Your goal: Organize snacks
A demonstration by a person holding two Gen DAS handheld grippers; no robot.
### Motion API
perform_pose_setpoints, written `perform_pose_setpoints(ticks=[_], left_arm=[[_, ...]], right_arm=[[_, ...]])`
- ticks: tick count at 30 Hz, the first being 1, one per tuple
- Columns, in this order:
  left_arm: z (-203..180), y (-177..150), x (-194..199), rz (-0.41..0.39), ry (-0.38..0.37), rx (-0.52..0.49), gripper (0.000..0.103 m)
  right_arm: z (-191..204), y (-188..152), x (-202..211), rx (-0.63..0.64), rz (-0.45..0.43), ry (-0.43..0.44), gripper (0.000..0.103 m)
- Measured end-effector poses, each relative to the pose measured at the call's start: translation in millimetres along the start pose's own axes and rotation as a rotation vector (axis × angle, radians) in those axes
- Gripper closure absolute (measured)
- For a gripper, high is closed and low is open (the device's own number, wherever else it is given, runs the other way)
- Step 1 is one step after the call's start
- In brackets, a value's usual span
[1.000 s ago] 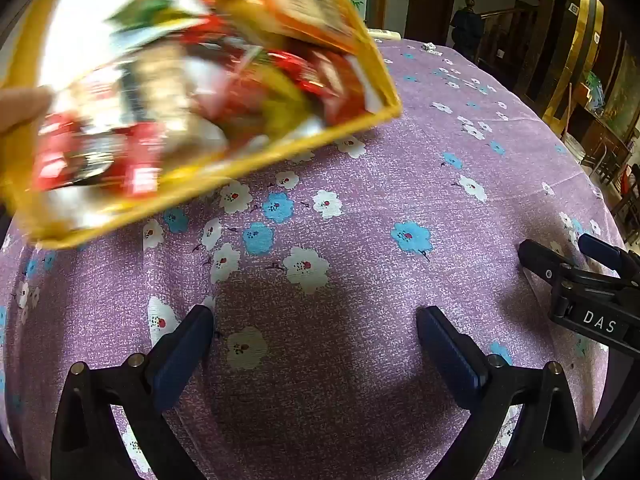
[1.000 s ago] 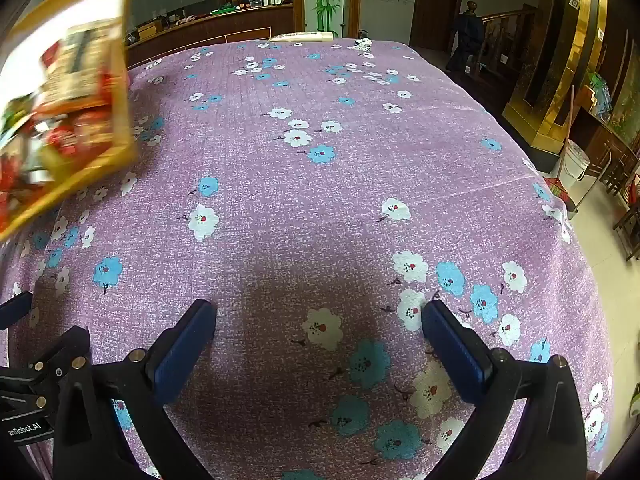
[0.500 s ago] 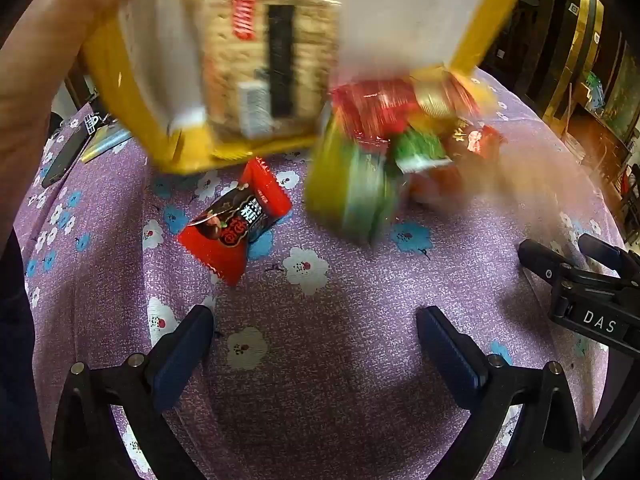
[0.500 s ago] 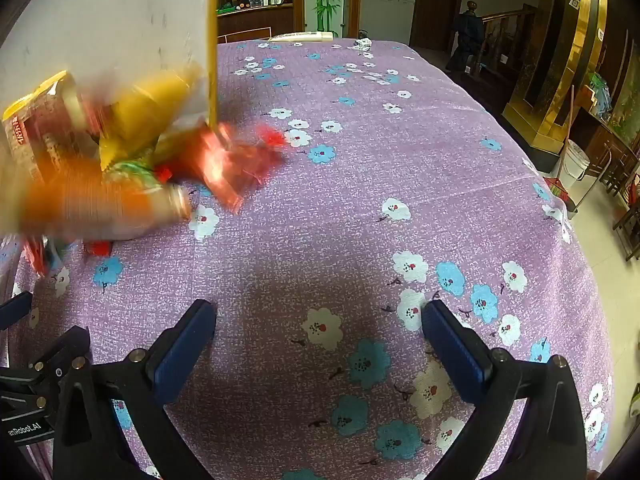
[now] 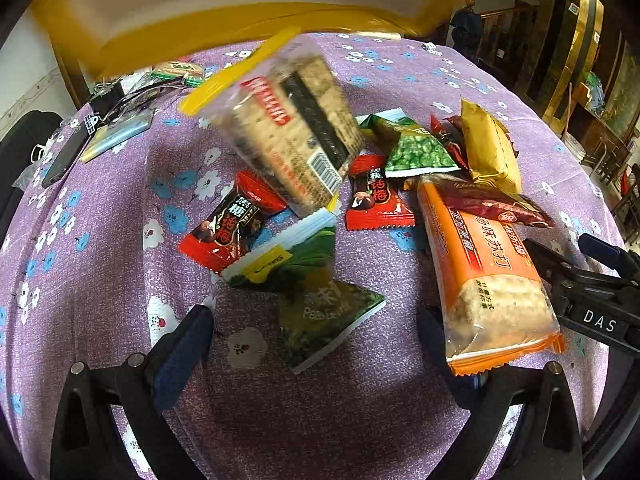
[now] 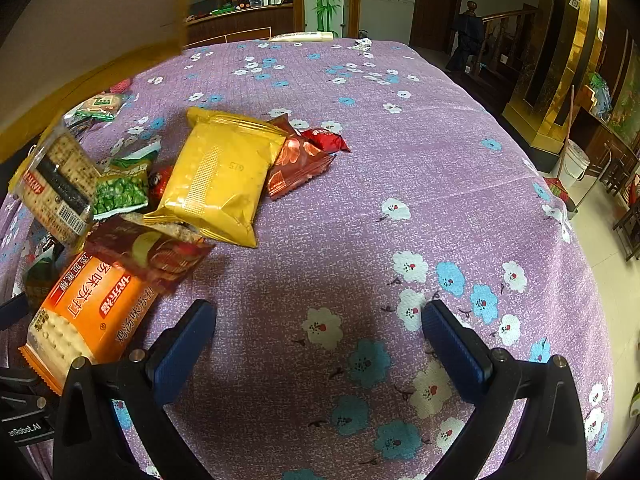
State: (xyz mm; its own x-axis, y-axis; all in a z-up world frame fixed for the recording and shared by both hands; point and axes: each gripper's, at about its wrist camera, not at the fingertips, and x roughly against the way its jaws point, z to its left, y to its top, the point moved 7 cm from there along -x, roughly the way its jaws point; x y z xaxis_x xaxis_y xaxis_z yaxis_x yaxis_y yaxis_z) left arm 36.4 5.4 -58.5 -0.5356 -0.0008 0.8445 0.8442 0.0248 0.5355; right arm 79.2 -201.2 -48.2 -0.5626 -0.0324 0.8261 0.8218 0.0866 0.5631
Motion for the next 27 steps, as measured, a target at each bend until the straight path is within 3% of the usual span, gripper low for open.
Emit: perform_pose_setpoints(ticks=[27], left_arm=[[-2.9,-0.5,-0.2,-0.001,0.0,0.0,0.001]], right_arm=[[-0.1,-0.1,-0.3,0.0,-0.001,-0.001,0.0]])
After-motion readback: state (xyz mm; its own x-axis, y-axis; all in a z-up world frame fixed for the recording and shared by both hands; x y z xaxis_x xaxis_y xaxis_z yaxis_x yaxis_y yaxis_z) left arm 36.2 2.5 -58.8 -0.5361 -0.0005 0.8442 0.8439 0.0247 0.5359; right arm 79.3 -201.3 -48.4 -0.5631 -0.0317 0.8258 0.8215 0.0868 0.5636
